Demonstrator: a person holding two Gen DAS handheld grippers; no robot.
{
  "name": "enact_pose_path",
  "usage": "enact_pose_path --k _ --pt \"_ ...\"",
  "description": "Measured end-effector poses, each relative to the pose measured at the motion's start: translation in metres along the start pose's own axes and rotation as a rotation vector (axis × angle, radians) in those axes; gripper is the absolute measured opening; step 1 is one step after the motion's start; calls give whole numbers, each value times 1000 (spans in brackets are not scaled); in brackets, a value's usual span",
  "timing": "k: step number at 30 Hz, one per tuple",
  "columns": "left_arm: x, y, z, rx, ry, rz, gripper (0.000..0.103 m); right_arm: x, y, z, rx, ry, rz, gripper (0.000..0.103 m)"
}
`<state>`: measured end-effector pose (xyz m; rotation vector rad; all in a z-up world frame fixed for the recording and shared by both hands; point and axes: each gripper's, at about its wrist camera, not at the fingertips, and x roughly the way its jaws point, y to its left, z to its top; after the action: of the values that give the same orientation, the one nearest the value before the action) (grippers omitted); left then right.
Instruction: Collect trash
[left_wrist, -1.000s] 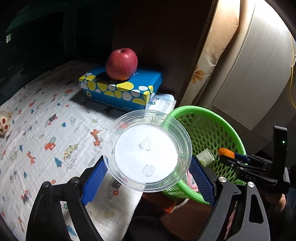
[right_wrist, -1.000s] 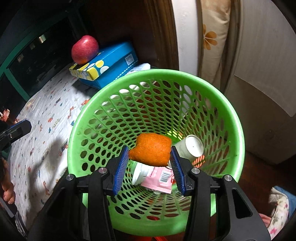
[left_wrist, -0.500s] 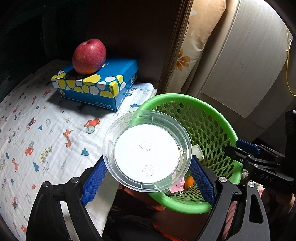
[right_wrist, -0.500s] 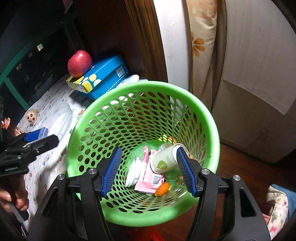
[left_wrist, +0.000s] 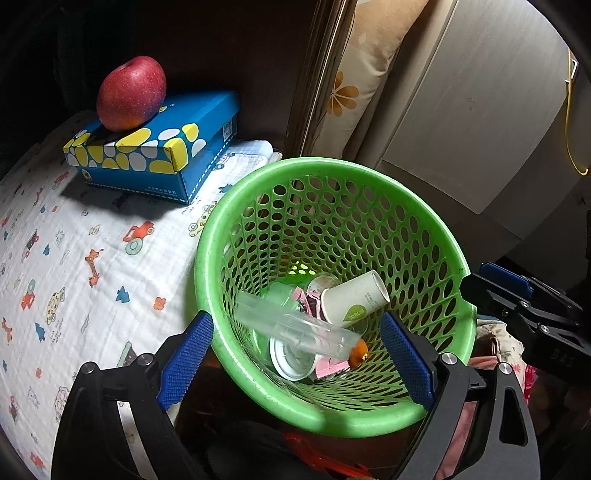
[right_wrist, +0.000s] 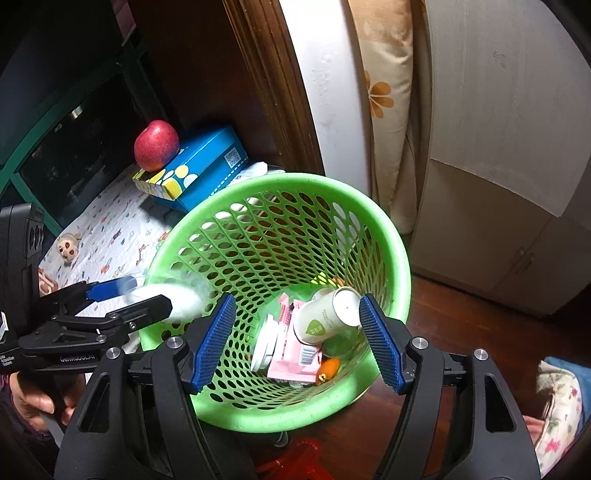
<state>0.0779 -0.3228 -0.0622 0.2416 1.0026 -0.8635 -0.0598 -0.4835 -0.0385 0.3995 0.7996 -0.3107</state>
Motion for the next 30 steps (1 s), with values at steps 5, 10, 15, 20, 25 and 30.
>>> enact_pose_path --k 5,10,15,20,25,30 --pt "-4 4 -1 -10 -6 0 90 -1 2 -1 4 2 14 70" --pt "-16 16 -7 -41 -20 17 90 -2 11 -4 -7 3 32 70" --pt "-30 33 -14 -73 -40 61 90 -3 25 -5 -23 4 52 72" --pt "-47 54 -21 -122 -62 103 91 -4 40 -7 -44 6 68 72" --pt "-65 75 -28 -173 -77 140 91 -5 56 -8 -69 6 90 74" --pt "-82 94 -39 -221 -105 180 91 -3 75 -10 -99 10 117 76"
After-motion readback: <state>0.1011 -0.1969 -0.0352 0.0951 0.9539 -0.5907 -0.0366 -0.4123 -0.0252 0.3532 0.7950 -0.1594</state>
